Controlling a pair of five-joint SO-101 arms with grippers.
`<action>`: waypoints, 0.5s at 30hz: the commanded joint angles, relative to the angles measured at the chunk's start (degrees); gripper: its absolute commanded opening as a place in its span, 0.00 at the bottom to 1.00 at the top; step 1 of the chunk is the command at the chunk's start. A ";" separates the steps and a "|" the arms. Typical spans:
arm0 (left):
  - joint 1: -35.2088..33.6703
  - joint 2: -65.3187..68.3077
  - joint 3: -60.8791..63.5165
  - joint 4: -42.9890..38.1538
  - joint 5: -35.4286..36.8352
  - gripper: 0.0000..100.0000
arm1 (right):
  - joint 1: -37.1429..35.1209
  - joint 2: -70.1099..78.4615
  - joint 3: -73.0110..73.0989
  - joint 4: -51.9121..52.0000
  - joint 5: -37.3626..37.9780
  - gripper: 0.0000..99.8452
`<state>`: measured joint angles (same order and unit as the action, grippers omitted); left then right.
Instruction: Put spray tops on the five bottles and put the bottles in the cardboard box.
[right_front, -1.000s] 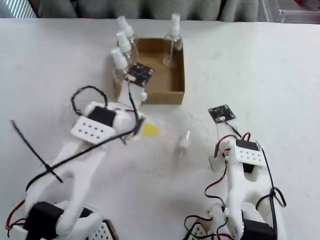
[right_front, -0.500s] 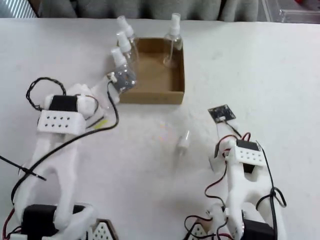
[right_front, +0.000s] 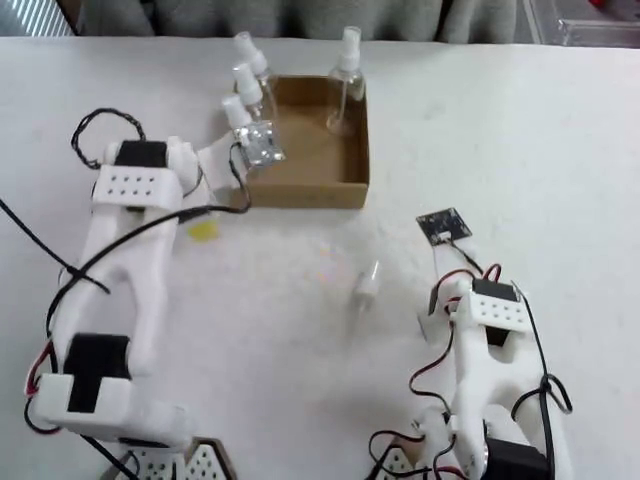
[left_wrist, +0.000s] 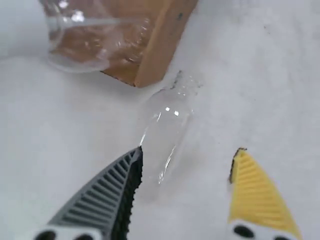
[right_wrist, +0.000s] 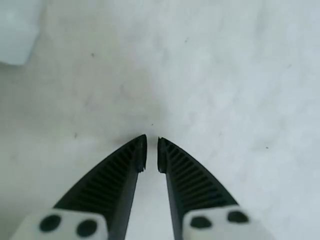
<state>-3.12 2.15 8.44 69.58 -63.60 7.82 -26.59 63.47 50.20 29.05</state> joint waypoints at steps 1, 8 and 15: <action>-1.89 2.33 -8.09 4.22 -12.31 0.28 | 0.31 -0.84 -0.26 -0.92 -0.18 0.02; -2.77 11.65 -13.36 1.14 -13.54 0.28 | 0.22 -0.84 -0.26 -1.01 0.00 0.02; -2.86 23.69 -25.05 2.99 -13.54 0.28 | -0.75 -0.84 -0.26 -1.10 0.00 0.02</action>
<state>-5.14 21.85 -8.18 71.87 -76.62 7.82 -26.59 63.47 50.02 29.05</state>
